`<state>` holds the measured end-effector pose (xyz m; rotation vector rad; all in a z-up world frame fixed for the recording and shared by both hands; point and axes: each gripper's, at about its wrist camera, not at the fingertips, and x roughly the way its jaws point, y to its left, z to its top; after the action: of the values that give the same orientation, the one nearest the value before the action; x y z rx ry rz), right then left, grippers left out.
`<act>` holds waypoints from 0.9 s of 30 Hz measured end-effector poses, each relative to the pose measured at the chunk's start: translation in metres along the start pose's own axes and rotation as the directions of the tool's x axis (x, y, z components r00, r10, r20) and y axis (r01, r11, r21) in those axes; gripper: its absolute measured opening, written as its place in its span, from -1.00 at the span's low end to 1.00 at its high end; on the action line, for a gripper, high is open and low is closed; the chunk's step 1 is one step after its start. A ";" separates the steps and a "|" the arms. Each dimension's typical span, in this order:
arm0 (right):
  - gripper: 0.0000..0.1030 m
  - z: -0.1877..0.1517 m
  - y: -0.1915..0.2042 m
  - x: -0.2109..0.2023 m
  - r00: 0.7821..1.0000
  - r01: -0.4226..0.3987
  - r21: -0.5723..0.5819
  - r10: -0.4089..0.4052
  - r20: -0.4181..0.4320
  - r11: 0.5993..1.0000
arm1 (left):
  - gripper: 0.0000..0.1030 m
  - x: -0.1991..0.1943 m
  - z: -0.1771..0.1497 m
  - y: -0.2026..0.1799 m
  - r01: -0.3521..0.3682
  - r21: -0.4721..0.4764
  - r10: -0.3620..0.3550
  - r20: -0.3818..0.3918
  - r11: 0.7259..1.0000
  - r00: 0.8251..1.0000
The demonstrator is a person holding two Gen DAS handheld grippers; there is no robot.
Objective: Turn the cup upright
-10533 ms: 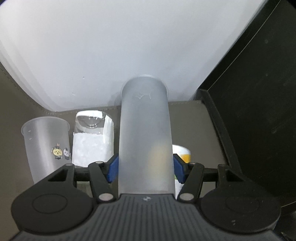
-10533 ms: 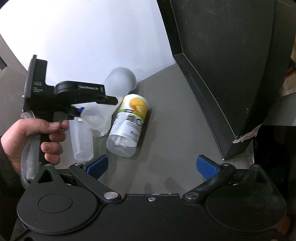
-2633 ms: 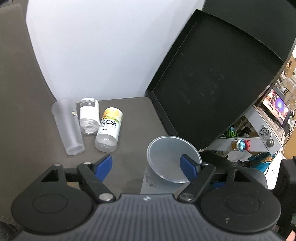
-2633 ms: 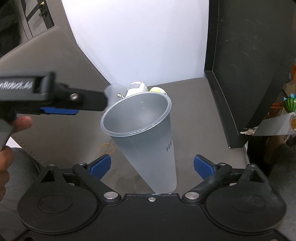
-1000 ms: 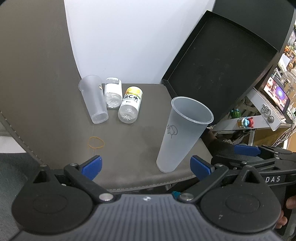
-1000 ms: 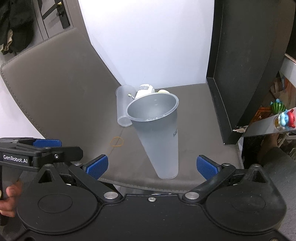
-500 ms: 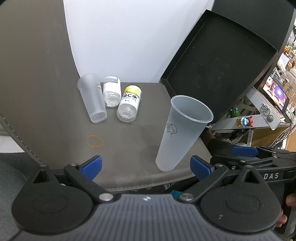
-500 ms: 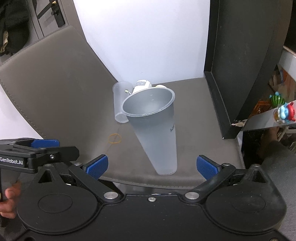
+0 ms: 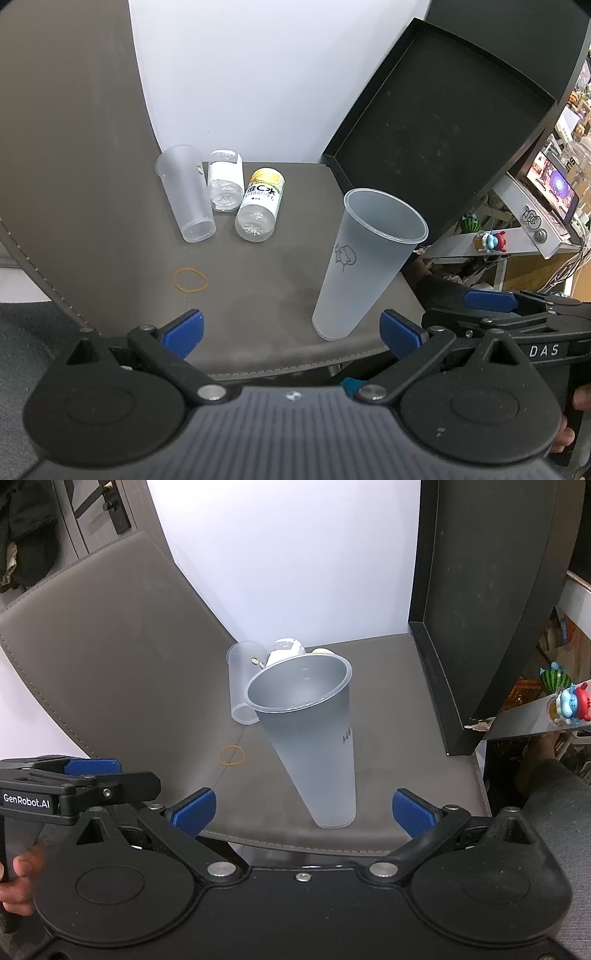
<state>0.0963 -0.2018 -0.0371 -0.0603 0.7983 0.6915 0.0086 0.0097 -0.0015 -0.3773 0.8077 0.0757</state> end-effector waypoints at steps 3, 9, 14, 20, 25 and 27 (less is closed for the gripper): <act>1.00 0.000 0.000 0.000 1.000 -0.002 0.000 0.002 -0.002 1.000 | 0.96 0.000 0.000 0.000 0.000 0.000 0.000 0.000 1.000 1.000; 1.00 0.000 0.000 0.000 1.000 -0.002 0.000 0.002 -0.001 1.000 | 0.96 0.000 0.000 -0.001 0.001 0.003 -0.001 -0.002 1.000 1.000; 1.00 0.000 0.000 0.000 1.000 -0.001 0.004 0.001 -0.002 1.000 | 0.96 0.000 0.000 -0.001 -0.001 0.002 0.001 -0.003 1.000 1.000; 1.00 -0.001 -0.001 0.000 1.000 0.001 0.007 -0.001 -0.004 1.000 | 0.96 0.001 0.001 0.001 -0.006 0.002 0.006 -0.006 1.000 1.000; 1.00 -0.001 -0.001 0.001 1.000 -0.001 0.008 0.002 -0.008 1.000 | 0.96 -0.001 0.000 -0.002 -0.028 0.019 0.028 0.007 0.999 1.000; 1.00 -0.001 -0.001 0.001 1.000 -0.001 0.009 0.001 -0.010 1.000 | 0.96 -0.001 0.000 -0.002 -0.022 0.021 0.022 0.007 1.000 1.000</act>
<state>0.0970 -0.2024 -0.0384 -0.0552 0.8109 0.6889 0.0081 0.0076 -0.0002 -0.3483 0.8061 0.0892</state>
